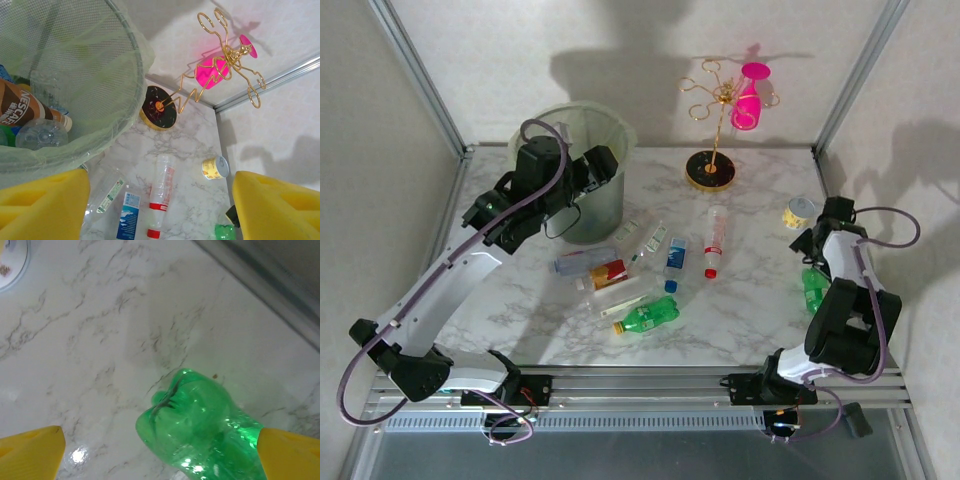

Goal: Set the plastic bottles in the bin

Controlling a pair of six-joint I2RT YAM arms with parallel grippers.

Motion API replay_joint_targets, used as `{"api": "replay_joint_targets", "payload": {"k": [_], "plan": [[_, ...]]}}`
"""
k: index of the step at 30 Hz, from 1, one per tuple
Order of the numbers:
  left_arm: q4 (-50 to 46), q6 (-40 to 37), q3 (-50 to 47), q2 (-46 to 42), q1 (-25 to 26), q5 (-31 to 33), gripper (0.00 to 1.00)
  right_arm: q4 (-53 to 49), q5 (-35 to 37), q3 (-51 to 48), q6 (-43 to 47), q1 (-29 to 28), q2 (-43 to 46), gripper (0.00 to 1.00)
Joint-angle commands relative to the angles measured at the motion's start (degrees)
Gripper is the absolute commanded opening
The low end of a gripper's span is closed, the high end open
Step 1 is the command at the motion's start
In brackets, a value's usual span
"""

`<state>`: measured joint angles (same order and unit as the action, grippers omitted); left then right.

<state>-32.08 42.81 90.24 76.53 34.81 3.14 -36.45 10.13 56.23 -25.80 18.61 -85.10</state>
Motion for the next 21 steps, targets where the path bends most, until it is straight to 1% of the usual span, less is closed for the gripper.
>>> {"api": "replay_joint_targets", "payload": {"k": [1, 8, 16, 21], "plan": [[0.71, -0.97, -0.49, -1.01, 0.09, -0.94, 0.75, 1.05, -5.58, -1.43, 1.40, 0.11, -1.93, 0.99], [1.68, -0.14, -0.46, -0.20, -0.09, -2.66, 0.75, 0.50, -2.66, -3.22, 3.25, 0.07, -1.96, 0.99], [2.37, 0.35, -0.50, 0.63, -0.02, -3.44, 0.75, -0.23, 0.85, -5.75, 2.39, -1.21, 0.01, 0.98], [2.81, 0.54, -0.71, 0.90, -0.09, -3.88, 0.75, -0.18, -0.18, -5.95, 0.73, -1.63, 0.75, 0.97]]}}
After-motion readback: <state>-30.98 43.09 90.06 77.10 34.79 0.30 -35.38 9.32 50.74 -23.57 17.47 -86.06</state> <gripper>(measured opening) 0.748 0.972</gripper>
